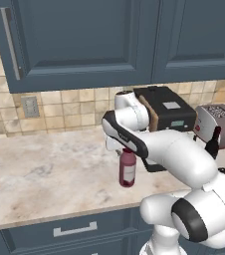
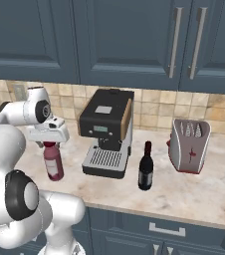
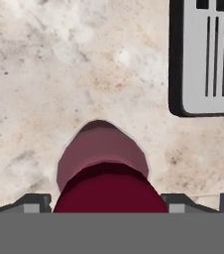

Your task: There is a wine glass and glass cup on the dining counter. Place the wine bottle next to the wine glass and the juice bottle next to the glass cup.

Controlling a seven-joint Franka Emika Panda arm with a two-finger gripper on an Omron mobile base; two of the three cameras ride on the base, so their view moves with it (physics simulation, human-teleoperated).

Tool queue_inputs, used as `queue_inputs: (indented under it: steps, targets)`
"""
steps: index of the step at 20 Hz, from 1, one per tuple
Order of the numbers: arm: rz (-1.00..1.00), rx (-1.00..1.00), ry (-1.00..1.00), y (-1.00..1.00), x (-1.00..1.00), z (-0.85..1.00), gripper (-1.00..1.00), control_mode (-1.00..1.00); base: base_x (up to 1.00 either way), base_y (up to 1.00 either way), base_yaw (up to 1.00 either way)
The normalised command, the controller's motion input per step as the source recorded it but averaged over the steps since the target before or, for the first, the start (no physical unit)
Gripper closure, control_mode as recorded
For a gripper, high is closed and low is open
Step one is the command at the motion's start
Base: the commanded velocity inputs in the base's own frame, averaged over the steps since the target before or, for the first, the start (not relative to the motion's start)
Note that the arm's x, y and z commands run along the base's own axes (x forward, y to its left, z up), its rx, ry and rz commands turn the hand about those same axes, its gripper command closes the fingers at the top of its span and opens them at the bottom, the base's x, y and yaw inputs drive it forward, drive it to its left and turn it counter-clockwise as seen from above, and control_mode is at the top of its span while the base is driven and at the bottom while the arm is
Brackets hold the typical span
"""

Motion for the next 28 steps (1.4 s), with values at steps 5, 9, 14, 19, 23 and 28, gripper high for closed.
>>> queue_inputs:
  steps: [5,9,14,19,23,28]
  targets:
    - [0.02,0.0,0.0,0.0,-0.16,0.22,1.0,-1.0,0.0,0.0,0.0]
    - [0.07,0.0,0.0,0.0,-0.3,0.56,1.0,-1.0,0.0,0.0,0.0]
    - [0.08,0.0,-0.04,0.0,-0.38,0.67,1.0,-1.0,0.0,0.0,0.0]
    - [0.07,0.0,-0.03,0.0,-0.44,0.57,1.0,-1.0,0.0,0.0,0.0]
    - [0.0,0.0,0.0,0.0,-0.42,0.43,1.0,-1.0,0.0,0.0,0.0]
    - [0.0,0.0,0.0,-0.01,-0.37,0.31,1.0,-1.0,0.0,0.0,0.0]
